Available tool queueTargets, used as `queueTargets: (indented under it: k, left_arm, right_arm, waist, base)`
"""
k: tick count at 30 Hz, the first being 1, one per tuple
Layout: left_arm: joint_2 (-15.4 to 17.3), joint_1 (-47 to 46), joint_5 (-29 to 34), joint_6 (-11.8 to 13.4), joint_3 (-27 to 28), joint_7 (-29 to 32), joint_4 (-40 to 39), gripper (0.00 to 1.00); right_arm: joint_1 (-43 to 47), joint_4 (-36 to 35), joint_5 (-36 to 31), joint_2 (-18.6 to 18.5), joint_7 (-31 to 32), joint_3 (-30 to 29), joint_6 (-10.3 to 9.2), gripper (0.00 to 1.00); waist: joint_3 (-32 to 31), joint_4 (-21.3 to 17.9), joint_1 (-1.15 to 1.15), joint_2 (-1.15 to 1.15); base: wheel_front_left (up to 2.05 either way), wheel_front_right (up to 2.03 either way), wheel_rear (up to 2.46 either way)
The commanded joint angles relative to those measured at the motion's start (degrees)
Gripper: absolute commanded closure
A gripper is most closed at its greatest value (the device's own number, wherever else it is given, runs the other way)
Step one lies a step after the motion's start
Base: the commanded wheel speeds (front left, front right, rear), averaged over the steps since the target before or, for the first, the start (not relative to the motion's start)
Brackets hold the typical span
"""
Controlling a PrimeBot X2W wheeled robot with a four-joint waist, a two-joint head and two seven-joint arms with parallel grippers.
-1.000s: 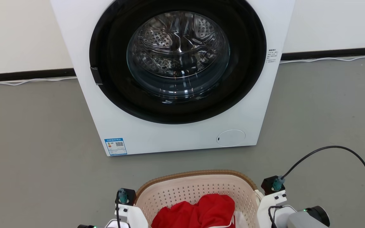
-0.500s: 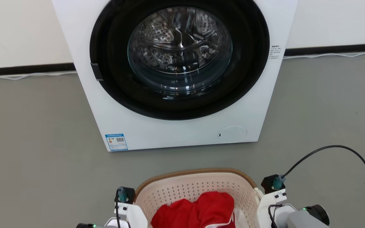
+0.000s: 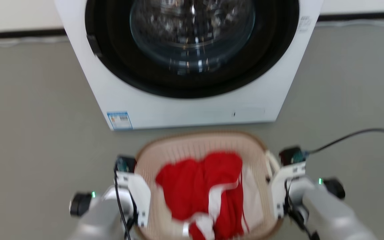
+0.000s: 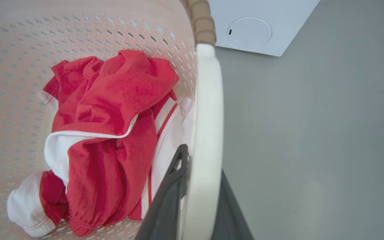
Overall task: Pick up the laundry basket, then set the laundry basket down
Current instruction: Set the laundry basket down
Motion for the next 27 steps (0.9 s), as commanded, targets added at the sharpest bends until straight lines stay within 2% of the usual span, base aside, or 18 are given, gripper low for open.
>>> queueTargets:
  k: [1, 12, 27]
  left_arm:
    - [0.57, -3.50, 0.29, 0.26, 0.88, -0.73, -0.65, 1.00]
    - [1.25, -15.34, 0.68, 1.13, 2.84, -10.34, -0.95, 1.00]
    - [2.11, -25.79, 0.97, 1.13, 4.10, -16.78, -0.26, 1.00]
  right_arm:
    - [-3.03, -2.44, -0.58, 1.68, -1.96, 0.81, 1.00, 1.00]
    - [-14.55, 3.24, -4.99, 1.68, -13.41, -4.49, 1.00, 1.00]
    - [-23.89, 6.20, -10.31, 1.68, -20.29, -9.48, 1.00, 1.00]
  waist:
    - [3.35, 0.46, 0.00, 0.00]
    - [23.29, 2.00, 0.00, 0.00]
    - [38.42, 1.41, 0.00, 0.00]
  base:
    - [0.00, 0.00, 0.00]
    - [0.00, 0.00, 0.00]
    - [0.00, 0.00, 0.00]
